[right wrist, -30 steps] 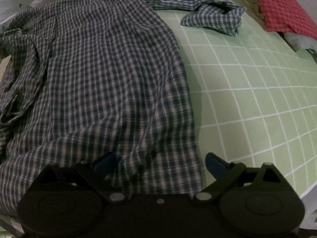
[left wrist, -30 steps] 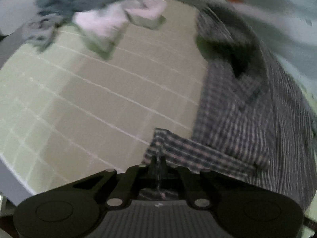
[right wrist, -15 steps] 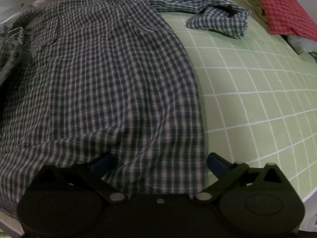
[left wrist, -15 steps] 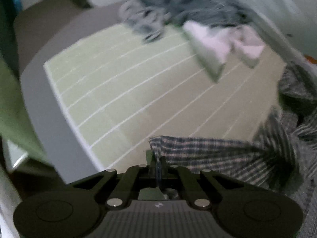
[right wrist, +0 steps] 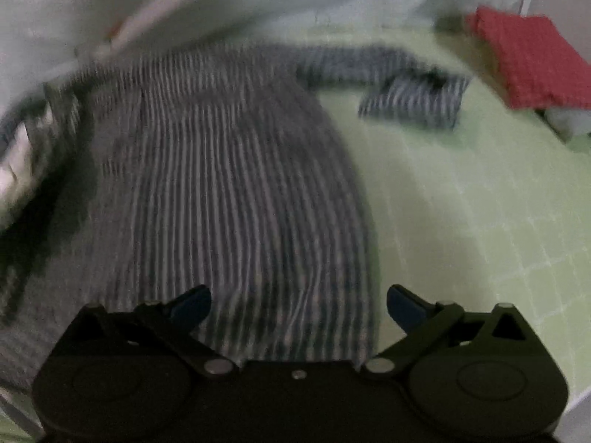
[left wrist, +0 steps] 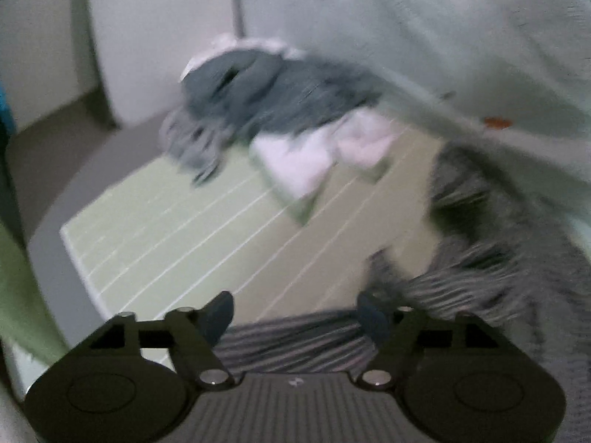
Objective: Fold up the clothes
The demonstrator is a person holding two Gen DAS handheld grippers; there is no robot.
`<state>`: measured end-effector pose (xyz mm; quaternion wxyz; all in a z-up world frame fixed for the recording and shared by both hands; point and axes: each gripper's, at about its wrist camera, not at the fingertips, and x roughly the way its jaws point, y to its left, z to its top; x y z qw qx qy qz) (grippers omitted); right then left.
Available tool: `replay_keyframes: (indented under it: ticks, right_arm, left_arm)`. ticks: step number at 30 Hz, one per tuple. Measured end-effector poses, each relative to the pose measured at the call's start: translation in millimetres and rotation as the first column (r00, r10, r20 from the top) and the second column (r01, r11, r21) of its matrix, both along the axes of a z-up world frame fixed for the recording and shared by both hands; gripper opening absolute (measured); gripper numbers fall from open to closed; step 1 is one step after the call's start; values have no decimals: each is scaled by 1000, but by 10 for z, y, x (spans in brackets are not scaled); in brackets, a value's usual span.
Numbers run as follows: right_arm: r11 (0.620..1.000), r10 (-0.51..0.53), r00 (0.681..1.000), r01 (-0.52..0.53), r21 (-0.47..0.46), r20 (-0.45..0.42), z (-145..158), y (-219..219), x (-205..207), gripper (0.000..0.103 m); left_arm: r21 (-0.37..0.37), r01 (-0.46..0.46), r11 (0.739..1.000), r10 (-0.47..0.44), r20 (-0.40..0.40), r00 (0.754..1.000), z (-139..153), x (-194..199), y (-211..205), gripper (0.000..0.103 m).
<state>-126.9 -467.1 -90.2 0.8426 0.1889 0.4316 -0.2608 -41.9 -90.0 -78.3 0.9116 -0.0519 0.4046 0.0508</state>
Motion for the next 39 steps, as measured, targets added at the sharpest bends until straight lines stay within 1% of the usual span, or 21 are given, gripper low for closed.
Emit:
replay_keyframes:
  ticks: [2, 4, 7, 9, 10, 11, 14, 16, 17, 18, 19, 21, 22, 23, 25, 26, 29, 31, 34, 37, 39]
  right_arm:
    - [999, -22, 999, 23, -28, 36, 72, -175, -20, 103]
    - [998, -52, 997, 55, -43, 54, 96, -446, -22, 103]
    - [992, -119, 990, 121, -23, 73, 59, -943, 5, 101]
    - [984, -180, 978, 179, 20, 104, 22, -1292, 14, 94]
    - [977, -211, 970, 207, 45, 118, -4, -1467, 19, 92]
    - [972, -233, 964, 227, 64, 127, -31, -1609, 39, 89]
    - [972, -226, 966, 215, 89, 128, -168, -1945, 186, 81]
    - [981, -187, 976, 178, 83, 115, -277, -2083, 295, 74]
    - [984, -166, 980, 158, 78, 111, -319, -2123, 331, 64]
    - [988, -140, 985, 133, 73, 104, -369, -2162, 368, 57]
    - [993, -112, 989, 107, 56, 101, -401, -2174, 394, 42]
    - [999, -37, 997, 39, -33, 71, -426, -2153, 437, 22]
    - [997, -16, 998, 20, -81, 54, -427, -2141, 433, 21]
    - [992, -5, 999, 10, -129, 38, -421, -2129, 414, 16]
    - [975, -16, 1000, 14, -223, -3, -410, -2151, 305, 16]
    - [965, -38, 999, 31, -260, -22, -407, -2192, 212, 15]
    - [929, -144, 987, 109, -354, -72, -418, -2397, -144, 14]
    - [911, -216, 973, 169, -376, -86, -431, -2562, -386, 14]
    - [879, -296, 950, 230, -418, -101, -430, -2723, -718, 14]
    - [853, -363, 925, 280, -441, -114, -458, -2843, -984, 14]
    - [835, -414, 902, 323, -447, -121, -485, -2919, -1128, 14]
  left_arm:
    - [-1, 28, 1000, -28, 47, 999, 81, -47, -219, 81]
    - [-2, 55, 999, -54, 75, 996, 128, -90, -446, 83]
    - [-20, 84, 996, -83, 75, 994, 101, -104, -805, 83]
    - [-26, 102, 994, -100, 66, 993, 85, -140, -1034, 83]
    - [-29, 110, 993, -109, 61, 992, 77, -159, -1150, 83]
    - [-21, 124, 992, -123, 58, 991, 75, -194, -1281, 83]
    - [10, 169, 986, -169, 50, 984, 81, -272, -1673, 83]
    - [34, 209, 977, -211, 40, 977, 112, -311, -1930, 83]
    - [47, 229, 972, -231, 35, 972, 127, -331, -2057, 83]
    - [60, 245, 968, -247, 34, 968, 142, -353, -2157, 83]
    - [73, 260, 963, -263, 33, 964, 158, -375, -2256, 83]
    - [91, 285, 954, -289, 28, 957, 188, -405, -2441, 83]
    - [96, 295, 951, -299, 25, 954, 203, -413, -2526, 83]
    - [102, 303, 948, -306, 22, 952, 212, -419, -2600, 83]
    - [113, 319, 941, -323, 17, 946, 227, -429, -2734, 83]
    - [119, 331, 936, -335, 14, 942, 230, -441, -2783, 83]
    - [138, 365, 921, -368, -2, 930, 212, -465, -2924, 83]
    - [142, 384, 912, -385, -16, 923, 187, -476, -3008, 83]
    - [141, 404, 904, -404, -29, 914, 168, -501, -3098, 83]
    - [137, 419, 898, -419, -33, 908, 167, -534, -3156, 83]
    - [133, 427, 895, -426, -36, 904, 164, -559, -3186, 83]
